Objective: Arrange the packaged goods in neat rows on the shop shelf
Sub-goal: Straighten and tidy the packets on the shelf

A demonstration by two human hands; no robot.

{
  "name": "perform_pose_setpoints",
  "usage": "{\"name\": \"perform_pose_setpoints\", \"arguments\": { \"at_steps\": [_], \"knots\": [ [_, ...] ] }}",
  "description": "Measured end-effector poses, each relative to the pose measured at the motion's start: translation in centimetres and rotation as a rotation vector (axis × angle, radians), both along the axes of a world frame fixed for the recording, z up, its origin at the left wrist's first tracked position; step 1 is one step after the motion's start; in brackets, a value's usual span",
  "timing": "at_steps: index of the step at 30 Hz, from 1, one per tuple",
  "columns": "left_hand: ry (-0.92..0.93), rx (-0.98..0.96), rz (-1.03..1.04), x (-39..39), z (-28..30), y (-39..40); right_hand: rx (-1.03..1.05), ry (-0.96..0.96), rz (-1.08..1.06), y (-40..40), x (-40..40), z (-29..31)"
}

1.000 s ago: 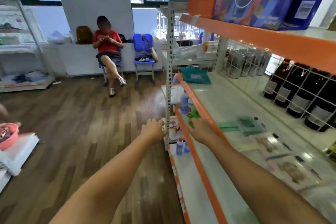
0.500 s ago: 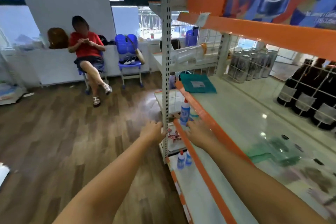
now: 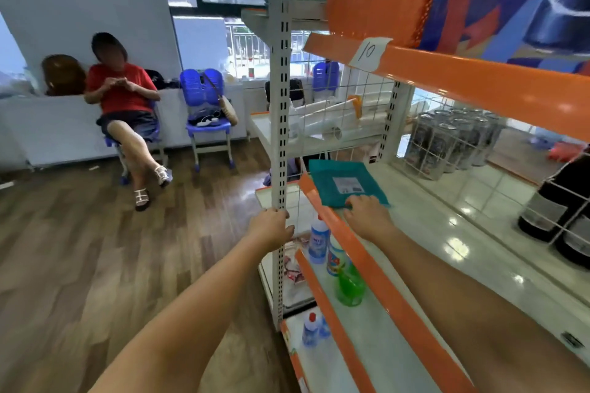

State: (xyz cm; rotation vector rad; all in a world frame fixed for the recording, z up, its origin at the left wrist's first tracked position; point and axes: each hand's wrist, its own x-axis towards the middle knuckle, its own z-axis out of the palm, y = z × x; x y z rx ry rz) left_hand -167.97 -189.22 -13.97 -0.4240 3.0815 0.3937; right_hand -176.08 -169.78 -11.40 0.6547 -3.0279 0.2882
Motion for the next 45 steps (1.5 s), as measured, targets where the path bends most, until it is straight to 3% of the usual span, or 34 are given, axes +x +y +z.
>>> {"name": "perform_pose_setpoints", "arguments": {
  "at_steps": [14,26,40,45],
  "knots": [
    [0.044,-0.074,-0.266,-13.9,-0.2,-1.7,0.050,-0.060,-0.257,-0.2,-11.3,-1.0],
    [0.149,-0.073,-0.472,-21.6,-2.3,-2.8,-0.055,-0.191,-0.554,-0.3,-17.5,-3.0],
    [0.293,-0.163,-0.548,-22.0,-3.9,-3.7,-0.322,-0.345,-0.733,-2.3,-18.9,-2.8],
    [0.268,-0.165,-0.559,-21.8,-3.9,-3.8,-0.608,-0.453,-0.814,-0.7,-18.0,-2.6]
  ]
}}
